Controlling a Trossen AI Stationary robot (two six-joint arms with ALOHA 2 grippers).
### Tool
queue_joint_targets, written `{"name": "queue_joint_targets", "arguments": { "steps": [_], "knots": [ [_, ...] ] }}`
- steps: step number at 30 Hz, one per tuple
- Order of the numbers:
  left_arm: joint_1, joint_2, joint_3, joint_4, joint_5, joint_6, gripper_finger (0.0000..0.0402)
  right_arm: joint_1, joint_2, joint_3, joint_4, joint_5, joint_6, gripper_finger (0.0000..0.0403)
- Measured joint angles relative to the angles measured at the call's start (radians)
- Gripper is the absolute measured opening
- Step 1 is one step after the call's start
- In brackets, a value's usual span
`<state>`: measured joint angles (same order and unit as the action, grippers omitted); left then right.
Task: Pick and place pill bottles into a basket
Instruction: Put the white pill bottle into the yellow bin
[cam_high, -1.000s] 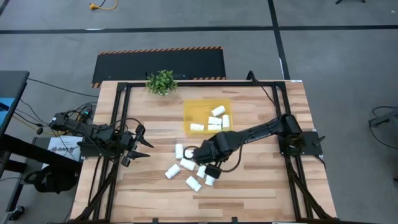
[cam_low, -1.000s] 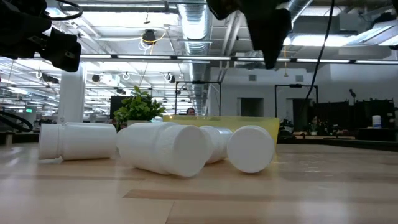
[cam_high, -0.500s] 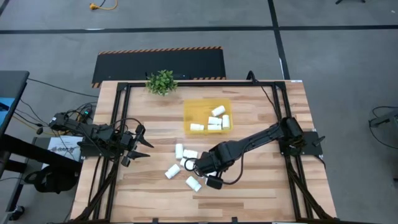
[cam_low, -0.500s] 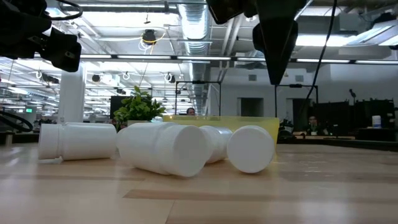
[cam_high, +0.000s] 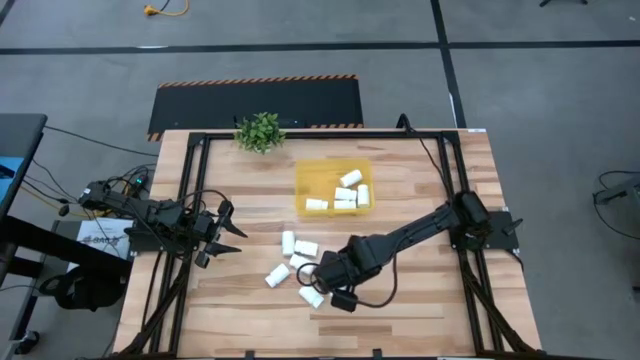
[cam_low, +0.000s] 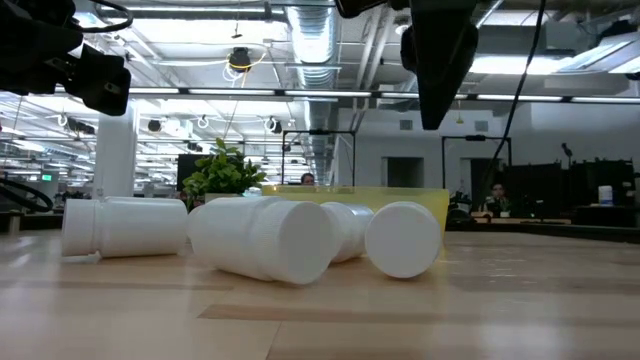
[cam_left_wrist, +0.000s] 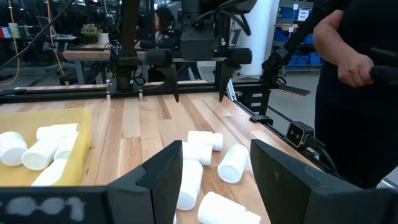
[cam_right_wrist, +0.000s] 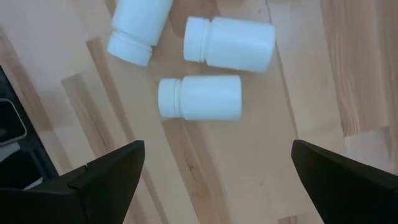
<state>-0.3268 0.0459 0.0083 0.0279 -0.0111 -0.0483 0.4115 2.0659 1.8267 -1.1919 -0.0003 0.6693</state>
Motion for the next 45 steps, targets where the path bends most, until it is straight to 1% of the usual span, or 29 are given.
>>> {"name": "queue_joint_targets", "arguments": {
  "steps": [4,11,13,16,19,21,23,25,27,31,45],
  "knots": [
    [0.000,0.000,0.000,0.000,0.000,0.000,0.0177,0.017,0.000,0.000,0.014,0.026,0.020,0.0400],
    [0.000,0.000,0.000,0.000,0.000,0.000,0.0177,0.022,0.021,-0.005,0.016,0.027,0.029,0.0400],
    [0.000,0.000,0.000,0.000,0.000,0.000,0.0177,0.025,0.025,-0.021,0.048,0.027,0.030,0.0400],
    [0.000,0.000,0.000,0.000,0.000,0.000,0.0177,0.026,0.039,-0.032,0.036,0.027,0.030,0.0400],
    [0.000,0.000,0.000,0.000,0.000,0.000,0.0177,0.027,0.058,-0.026,0.066,0.022,0.030,0.0400],
    [0.000,0.000,0.000,0.000,0.000,0.000,0.0177,0.027,0.074,-0.031,0.048,0.021,0.030,0.0400],
    [0.000,0.000,0.000,0.000,0.000,0.000,0.0177,0.028,0.085,-0.030,0.074,0.016,0.030,0.0400],
    [0.000,0.000,0.000,0.000,0.000,0.000,0.0177,0.032,0.084,-0.030,0.070,0.016,0.030,0.0400],
    [0.000,0.000,0.000,0.000,0.000,0.000,0.0177,0.033,0.084,-0.039,0.109,0.014,0.029,0.0400],
    [0.000,0.000,0.000,0.000,0.000,0.000,0.0177,0.033,0.084,-0.049,0.131,0.011,0.026,0.0400],
    [0.000,0.000,0.000,0.000,0.000,0.000,0.0177,0.032,0.084,-0.048,0.141,0.010,0.003,0.0400]
  ]
}}
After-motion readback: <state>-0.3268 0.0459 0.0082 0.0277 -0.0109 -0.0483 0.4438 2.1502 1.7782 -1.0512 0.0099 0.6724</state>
